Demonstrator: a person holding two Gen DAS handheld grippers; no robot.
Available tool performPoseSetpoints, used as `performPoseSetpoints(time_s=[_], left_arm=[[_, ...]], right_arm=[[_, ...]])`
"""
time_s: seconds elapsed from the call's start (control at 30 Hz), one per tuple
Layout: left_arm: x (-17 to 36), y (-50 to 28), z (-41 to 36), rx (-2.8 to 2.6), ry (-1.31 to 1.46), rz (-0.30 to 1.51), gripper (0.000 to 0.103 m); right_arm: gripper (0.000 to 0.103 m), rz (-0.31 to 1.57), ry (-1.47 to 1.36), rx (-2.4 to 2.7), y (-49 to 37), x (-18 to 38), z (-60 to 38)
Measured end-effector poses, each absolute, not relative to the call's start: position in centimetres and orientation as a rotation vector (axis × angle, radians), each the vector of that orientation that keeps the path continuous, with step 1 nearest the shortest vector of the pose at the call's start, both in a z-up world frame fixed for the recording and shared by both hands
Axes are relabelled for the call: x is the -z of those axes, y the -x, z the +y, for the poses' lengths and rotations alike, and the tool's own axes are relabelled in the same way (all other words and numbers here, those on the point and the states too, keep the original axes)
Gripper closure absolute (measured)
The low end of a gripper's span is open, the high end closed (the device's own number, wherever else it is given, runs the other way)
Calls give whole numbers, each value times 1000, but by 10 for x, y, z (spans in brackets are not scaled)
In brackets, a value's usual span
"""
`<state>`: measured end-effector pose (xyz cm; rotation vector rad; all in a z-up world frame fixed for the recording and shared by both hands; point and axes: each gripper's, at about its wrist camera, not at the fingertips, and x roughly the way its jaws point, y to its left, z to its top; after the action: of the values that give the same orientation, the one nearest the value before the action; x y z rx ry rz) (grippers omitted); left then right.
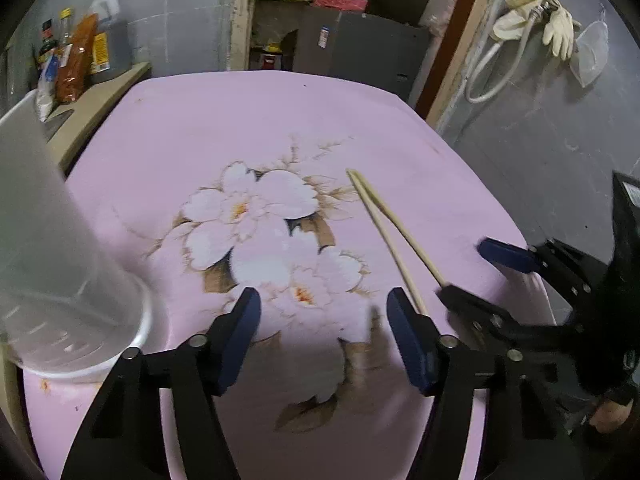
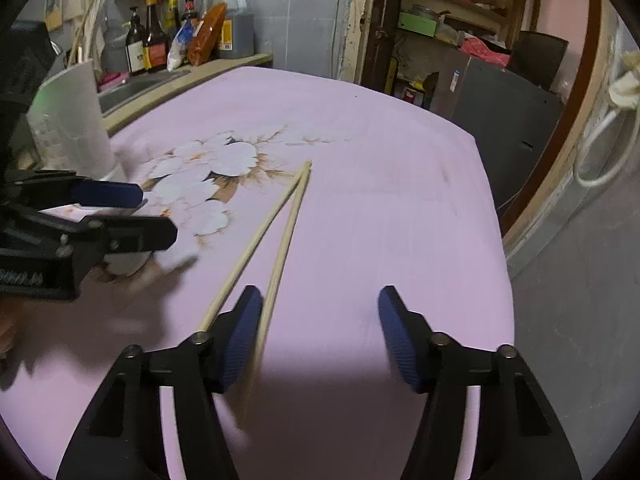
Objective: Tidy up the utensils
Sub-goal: 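Grasp a wooden chopstick with the right tool while the left tool grasps the other, then lift both chopsticks upright and carry them over the white holder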
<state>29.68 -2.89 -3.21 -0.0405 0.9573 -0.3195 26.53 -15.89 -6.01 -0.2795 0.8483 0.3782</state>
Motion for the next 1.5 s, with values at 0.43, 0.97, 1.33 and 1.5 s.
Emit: performPoseSetpoints(time_s=[0.43, 0.97, 1.33, 1.5], left_arm=[[42, -336, -61, 407, 64, 1068, 70], [45, -355, -77, 402, 16, 1106, 95], [47, -336, -74, 409, -61, 1084, 97], [46, -334, -68, 392, -6, 1089, 101]], right_arm=[[96, 844, 236, -341, -272, 56, -186], [92, 934, 139, -346, -295, 51, -214], [86, 971, 207, -379, -337, 59, -186], [99, 981, 184, -404, -338, 59, -187]])
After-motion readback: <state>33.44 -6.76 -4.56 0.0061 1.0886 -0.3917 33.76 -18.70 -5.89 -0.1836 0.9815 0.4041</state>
